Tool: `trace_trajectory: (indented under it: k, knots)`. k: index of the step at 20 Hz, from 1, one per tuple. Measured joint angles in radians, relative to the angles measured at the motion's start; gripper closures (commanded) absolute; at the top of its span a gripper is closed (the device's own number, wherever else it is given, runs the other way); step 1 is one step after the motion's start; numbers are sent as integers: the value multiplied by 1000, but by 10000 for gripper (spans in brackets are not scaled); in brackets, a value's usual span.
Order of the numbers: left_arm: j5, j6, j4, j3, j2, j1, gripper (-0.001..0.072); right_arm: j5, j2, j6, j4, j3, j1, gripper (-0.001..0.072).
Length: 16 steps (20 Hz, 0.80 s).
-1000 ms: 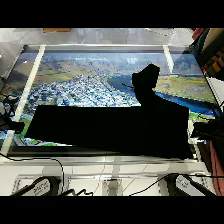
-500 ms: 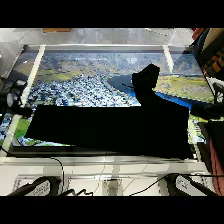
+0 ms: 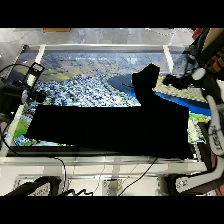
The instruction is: Fold the clothes and pants, and hang the long-sleeved shirts on hangers.
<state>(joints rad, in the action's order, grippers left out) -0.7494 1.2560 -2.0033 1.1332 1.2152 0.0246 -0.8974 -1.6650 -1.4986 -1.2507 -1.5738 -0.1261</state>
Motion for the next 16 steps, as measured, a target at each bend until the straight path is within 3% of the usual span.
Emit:
trace_trajectory:
  k: [8,12,16]
  knots:
    - [23,0,-1,0,0,-14,15,177,-254,-235,24,-156,123,46]
    - [24,0,-1,0,0,-16,15,220,-322,-303,18,-169,128,100]
    - [24,0,-1,0,0,-21,15,249,-356,-332,14,-179,132,229]
